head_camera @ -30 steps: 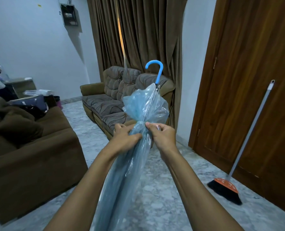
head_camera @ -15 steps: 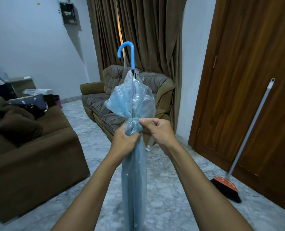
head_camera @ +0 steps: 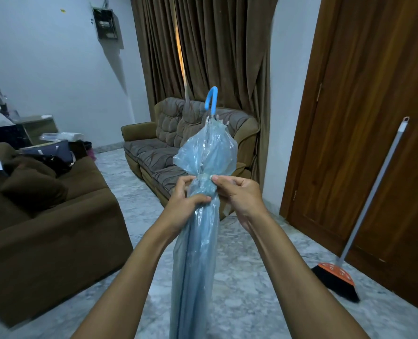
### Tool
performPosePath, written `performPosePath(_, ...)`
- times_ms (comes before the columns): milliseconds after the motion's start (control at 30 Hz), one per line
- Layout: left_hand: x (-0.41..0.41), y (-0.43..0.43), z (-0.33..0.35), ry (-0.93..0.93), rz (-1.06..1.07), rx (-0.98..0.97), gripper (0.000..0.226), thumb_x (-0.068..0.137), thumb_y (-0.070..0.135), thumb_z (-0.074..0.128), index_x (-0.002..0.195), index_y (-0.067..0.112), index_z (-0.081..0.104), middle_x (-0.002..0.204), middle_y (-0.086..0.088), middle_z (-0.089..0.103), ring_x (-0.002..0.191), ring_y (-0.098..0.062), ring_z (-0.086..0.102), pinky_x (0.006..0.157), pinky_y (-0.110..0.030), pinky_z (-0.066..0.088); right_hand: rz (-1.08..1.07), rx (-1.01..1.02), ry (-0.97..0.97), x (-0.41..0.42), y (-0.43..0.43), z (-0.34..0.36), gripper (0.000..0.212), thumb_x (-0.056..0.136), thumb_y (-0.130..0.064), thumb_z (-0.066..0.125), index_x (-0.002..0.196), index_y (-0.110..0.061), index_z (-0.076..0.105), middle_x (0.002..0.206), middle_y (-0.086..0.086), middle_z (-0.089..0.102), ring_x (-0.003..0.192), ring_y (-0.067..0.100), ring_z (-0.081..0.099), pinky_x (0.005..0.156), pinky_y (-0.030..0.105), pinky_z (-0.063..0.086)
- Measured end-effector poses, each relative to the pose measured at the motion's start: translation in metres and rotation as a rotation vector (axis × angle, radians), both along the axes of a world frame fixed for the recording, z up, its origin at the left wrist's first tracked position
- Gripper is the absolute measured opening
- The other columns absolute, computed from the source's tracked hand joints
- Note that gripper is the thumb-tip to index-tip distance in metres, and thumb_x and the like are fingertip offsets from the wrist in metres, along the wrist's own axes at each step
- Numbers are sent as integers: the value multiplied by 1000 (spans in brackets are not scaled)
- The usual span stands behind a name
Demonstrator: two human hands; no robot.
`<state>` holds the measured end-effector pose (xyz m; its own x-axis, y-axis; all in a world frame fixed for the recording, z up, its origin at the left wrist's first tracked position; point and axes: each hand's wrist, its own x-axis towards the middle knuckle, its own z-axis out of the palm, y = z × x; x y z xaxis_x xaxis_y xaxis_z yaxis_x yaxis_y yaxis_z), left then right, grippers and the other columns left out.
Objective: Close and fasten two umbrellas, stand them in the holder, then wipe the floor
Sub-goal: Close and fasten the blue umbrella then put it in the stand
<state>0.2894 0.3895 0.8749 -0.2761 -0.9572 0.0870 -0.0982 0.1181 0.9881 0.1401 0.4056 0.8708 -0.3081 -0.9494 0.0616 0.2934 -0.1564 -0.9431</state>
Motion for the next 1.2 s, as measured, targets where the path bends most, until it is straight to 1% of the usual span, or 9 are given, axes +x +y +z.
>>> performPosePath(100, -1, -4, -5, -286, 94, -241, 41, 80, 18, 71, 117, 33, 62, 114, 2, 48, 102, -12, 57, 87, -23, 49, -69, 5, 15, 4, 0, -2, 18, 81, -5, 77, 94, 7, 74, 90, 23, 75, 84, 31, 73, 80, 37, 61)
performPosePath(233, -11, 4, -8, -361, 33, -325, 45, 72, 37, 66, 116, 29, 60, 109, 1, 61, 96, -12, 63, 81, -26, 52, -145, -9, 96, 12, 0, -3, 12, 81, -8, 78, 87, 2, 77, 85, 21, 76, 80, 30, 74, 76, 39, 61)
performPosePath(400, -12, 4, -11, -244, 133, -357, 38, 79, 26, 76, 115, 25, 61, 98, 12, 67, 89, -1, 63, 72, -9, 48, -50, -27, 193, 9, -3, -3, 6, 88, -14, 72, 88, -12, 78, 88, 12, 78, 90, 28, 75, 84, 42, 60)
performPosePath(633, -12, 7, -4, 124, -4, -138, 29, 88, 11, 69, 116, 17, 67, 99, 0, 75, 90, -10, 71, 76, -20, 56, -2, -67, 48, 1, 2, -2, 17, 83, -10, 77, 96, 0, 76, 93, 13, 77, 91, 19, 74, 82, 26, 58)
performPosePath(800, -4, 6, -4, 164, -94, -80, 36, 89, 12, 68, 123, 18, 57, 104, -4, 74, 93, -20, 71, 76, -27, 57, 93, -65, 141, -14, 5, -4, 14, 89, -13, 70, 98, -3, 75, 92, 10, 77, 92, 14, 71, 91, 27, 55)
performPosePath(933, -3, 8, -3, 194, -144, -15, 45, 89, 16, 67, 128, 22, 45, 104, -8, 73, 89, -23, 72, 74, -33, 58, -2, -29, 152, -15, 7, -7, 34, 84, -20, 76, 96, 12, 70, 89, 8, 75, 83, 11, 69, 86, 30, 54)
performPosePath(1000, -5, 9, -4, 224, -167, 9, 44, 90, 15, 66, 128, 21, 46, 104, -10, 73, 89, -26, 71, 77, -37, 59, 7, -1, 89, -10, 8, -9, 40, 83, -23, 78, 97, 13, 67, 88, 13, 72, 79, 20, 65, 71, 31, 53)
performPosePath(1100, -8, 9, -7, 249, -168, 65, 42, 90, 17, 67, 128, 22, 50, 110, -12, 71, 91, -26, 71, 79, -37, 58, -11, 26, 23, -6, 7, -6, 30, 84, -18, 76, 95, 9, 69, 83, 14, 71, 71, 21, 63, 56, 25, 49)
performPosePath(1200, -7, 1, -7, -94, -40, -92, 41, 86, 37, 70, 125, 36, 57, 122, -3, 48, 109, -16, 59, 93, -29, 51, -62, 16, 16, -7, 10, -4, 17, 84, -13, 76, 91, 2, 74, 84, 15, 74, 69, 18, 66, 56, 25, 51)
